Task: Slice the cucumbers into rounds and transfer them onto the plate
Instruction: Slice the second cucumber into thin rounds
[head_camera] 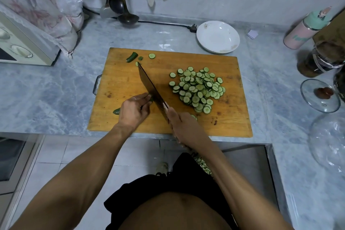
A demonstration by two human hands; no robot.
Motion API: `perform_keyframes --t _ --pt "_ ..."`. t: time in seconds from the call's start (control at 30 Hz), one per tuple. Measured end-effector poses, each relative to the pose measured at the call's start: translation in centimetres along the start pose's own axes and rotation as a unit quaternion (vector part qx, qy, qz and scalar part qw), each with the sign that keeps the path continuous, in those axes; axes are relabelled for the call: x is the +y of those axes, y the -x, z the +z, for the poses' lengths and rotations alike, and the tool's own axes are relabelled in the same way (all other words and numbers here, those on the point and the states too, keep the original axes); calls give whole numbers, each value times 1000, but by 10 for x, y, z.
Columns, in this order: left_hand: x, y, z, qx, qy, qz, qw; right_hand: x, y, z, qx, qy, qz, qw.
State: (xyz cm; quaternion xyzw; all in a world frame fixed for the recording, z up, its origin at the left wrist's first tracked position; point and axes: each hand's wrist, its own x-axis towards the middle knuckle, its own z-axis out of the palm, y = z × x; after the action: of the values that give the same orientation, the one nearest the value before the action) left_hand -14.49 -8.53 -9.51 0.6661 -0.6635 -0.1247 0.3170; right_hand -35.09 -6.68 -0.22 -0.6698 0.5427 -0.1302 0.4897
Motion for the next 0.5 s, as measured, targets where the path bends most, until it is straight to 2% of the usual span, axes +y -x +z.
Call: perform_keyframes --t 0.23,0.33,0.5 --pt "-3 -1 2 -3 -2 -29 1000 3 -22 23 1 52 20 998" --pt "-1 0 3 17 -26 -26 999 5 -23 26 0 26 28 999" --pt "0 3 10 32 -66 -6 997 -1 -24 14 -43 -70 105 991"
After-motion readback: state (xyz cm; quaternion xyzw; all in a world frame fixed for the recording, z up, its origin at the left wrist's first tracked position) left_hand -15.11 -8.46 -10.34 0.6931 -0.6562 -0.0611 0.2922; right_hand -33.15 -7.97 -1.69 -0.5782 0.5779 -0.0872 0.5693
